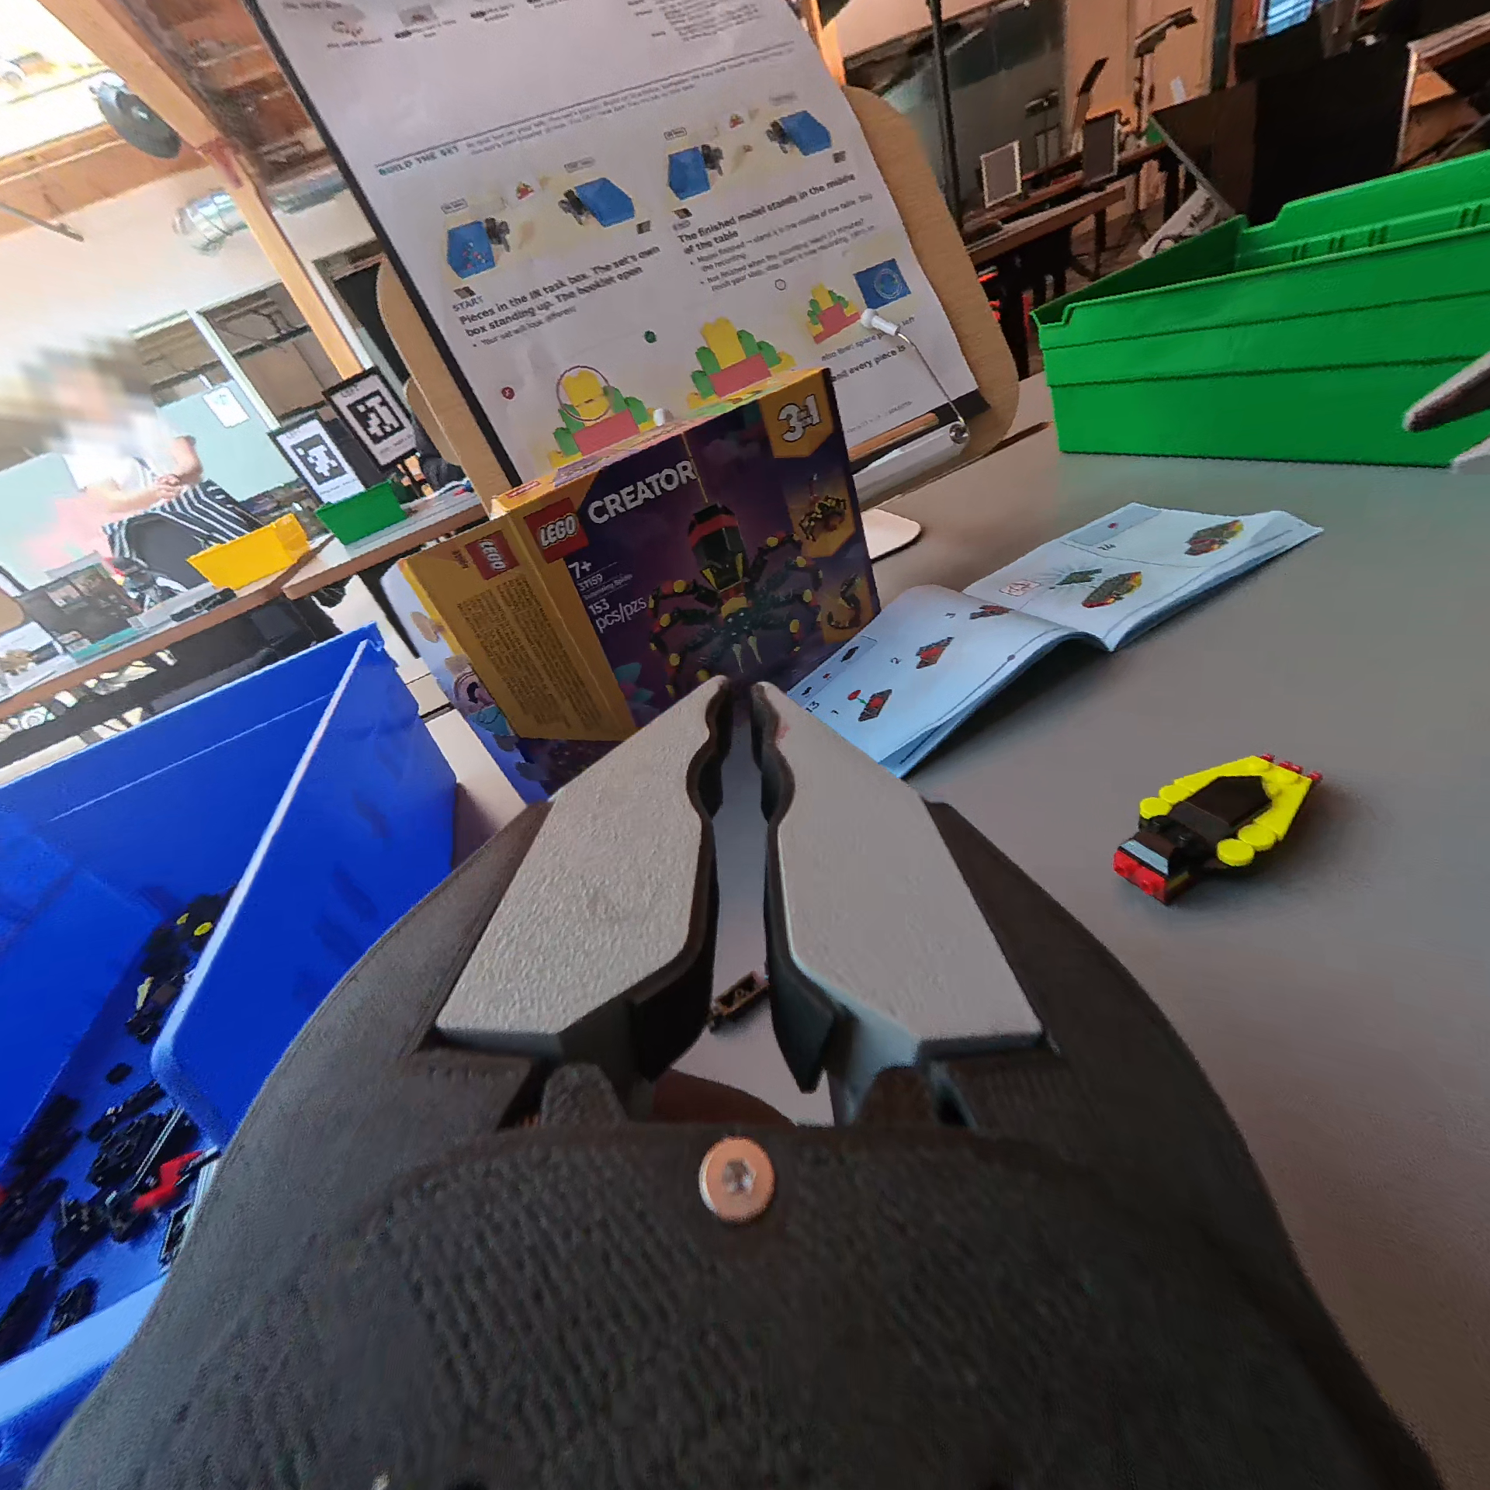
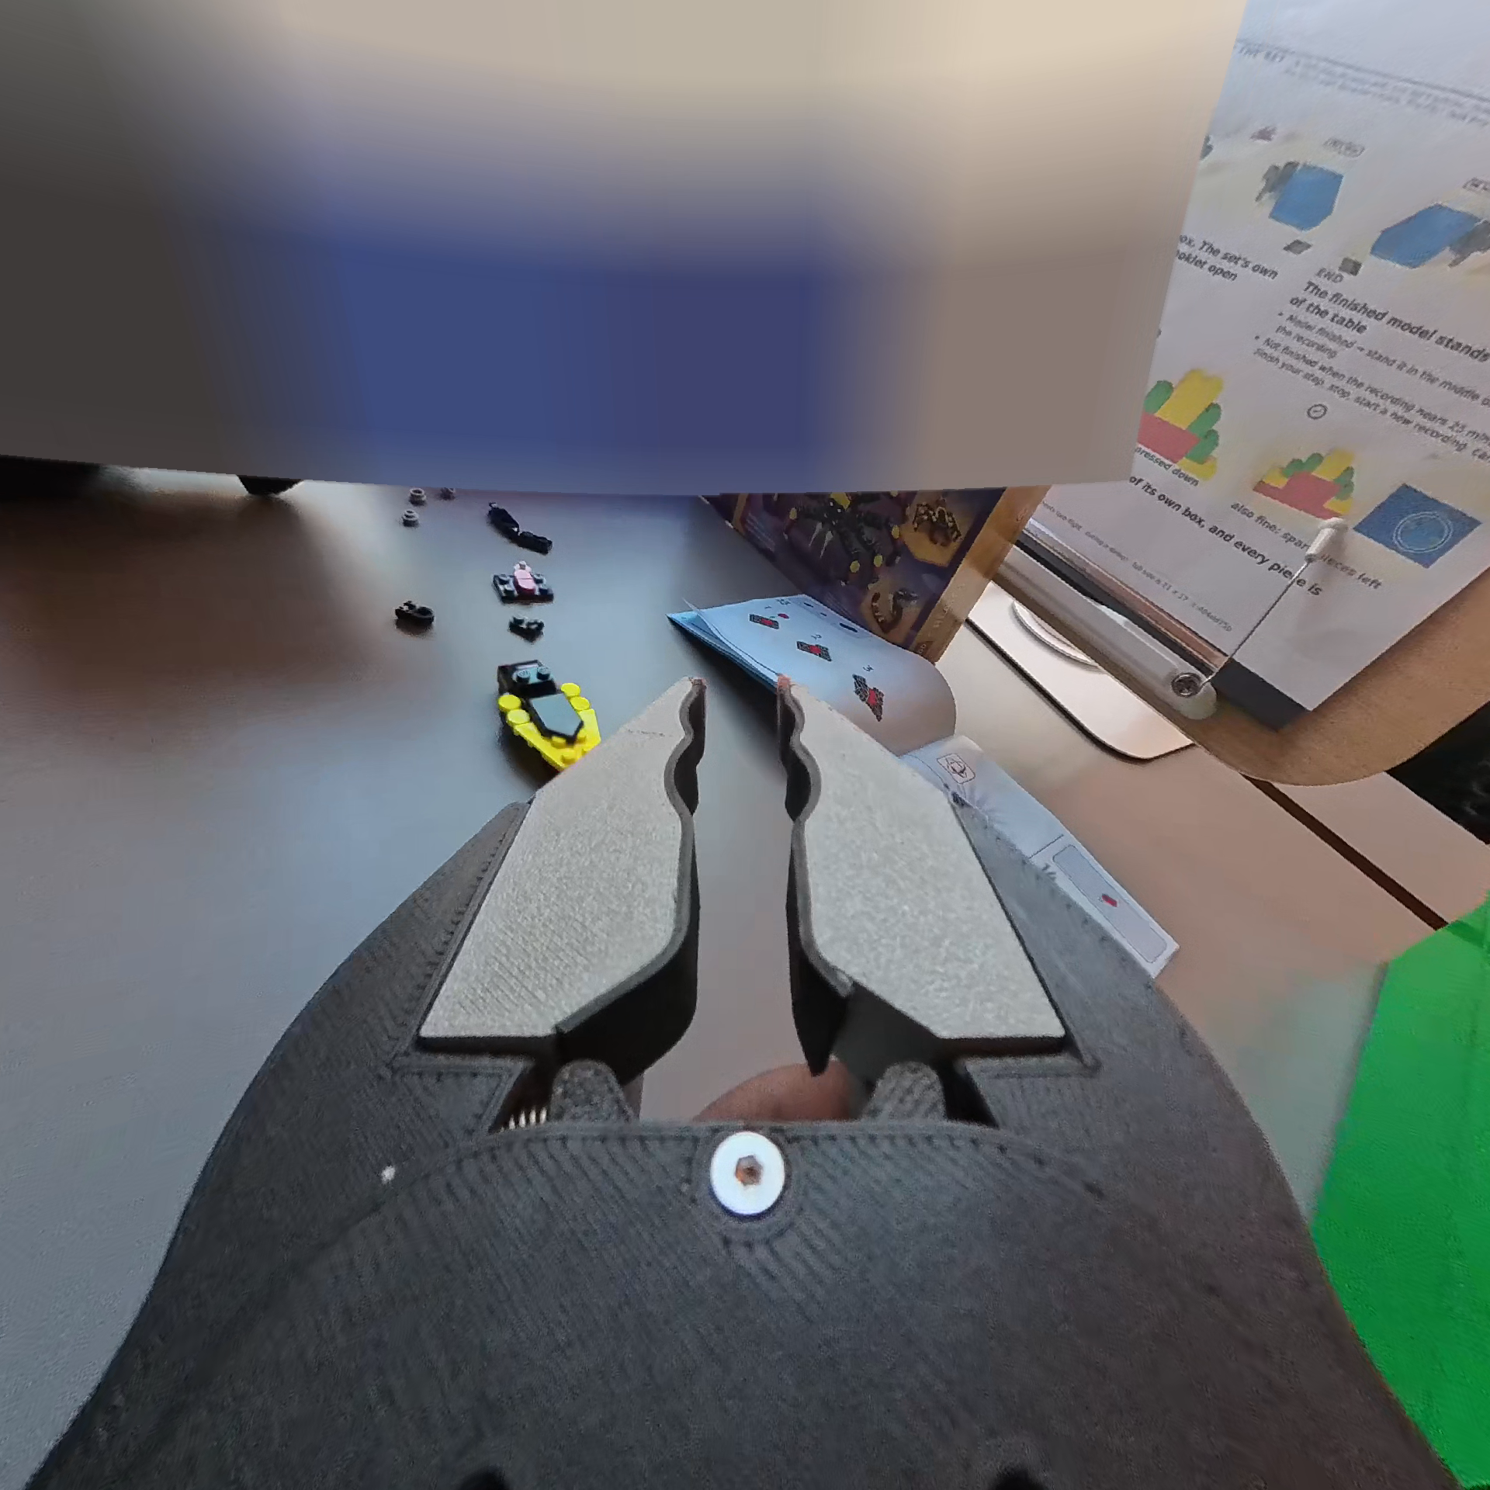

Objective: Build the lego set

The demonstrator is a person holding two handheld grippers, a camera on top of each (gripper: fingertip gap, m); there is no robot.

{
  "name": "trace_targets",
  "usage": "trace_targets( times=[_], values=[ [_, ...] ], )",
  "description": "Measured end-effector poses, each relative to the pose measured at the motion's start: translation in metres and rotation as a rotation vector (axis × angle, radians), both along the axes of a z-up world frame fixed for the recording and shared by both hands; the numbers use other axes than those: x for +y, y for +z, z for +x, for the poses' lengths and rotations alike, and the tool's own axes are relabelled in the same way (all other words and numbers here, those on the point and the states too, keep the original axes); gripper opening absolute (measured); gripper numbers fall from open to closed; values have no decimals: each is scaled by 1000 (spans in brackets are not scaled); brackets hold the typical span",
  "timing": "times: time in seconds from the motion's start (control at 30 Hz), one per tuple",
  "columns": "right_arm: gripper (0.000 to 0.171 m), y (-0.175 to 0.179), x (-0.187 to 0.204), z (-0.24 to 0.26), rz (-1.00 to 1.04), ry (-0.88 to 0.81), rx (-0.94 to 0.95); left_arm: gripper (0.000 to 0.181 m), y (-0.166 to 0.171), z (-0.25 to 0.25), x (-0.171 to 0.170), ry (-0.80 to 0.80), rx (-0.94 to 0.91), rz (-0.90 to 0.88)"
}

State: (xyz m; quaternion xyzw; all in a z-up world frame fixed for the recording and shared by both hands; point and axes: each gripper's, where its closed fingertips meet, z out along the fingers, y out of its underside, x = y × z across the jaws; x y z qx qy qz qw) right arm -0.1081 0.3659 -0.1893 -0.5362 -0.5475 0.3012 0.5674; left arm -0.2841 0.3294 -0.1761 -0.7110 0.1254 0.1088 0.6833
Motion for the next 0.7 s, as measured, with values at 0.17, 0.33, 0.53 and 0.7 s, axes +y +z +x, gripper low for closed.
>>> trace_targets(
  times=[0.17, 0.33, 0.53, 0.7],
  values=[
    [14, -2, -9, -2, 36, 32, -22, 4, -17, 20, -1, -150, 39, -169],
    [17, -21, -22, -11, 74, 108, -108, 12, -46, 21, 15, -281, 301, -409],
    [27, -35, -28, -21, 141, 140, -191, 12, -71, 21, 7, -385, 323, -613],
    [34, -45, -35, -32, 170, 168, -260, 9, -91, 22, -4, -443, 387, -744]
  ],
)
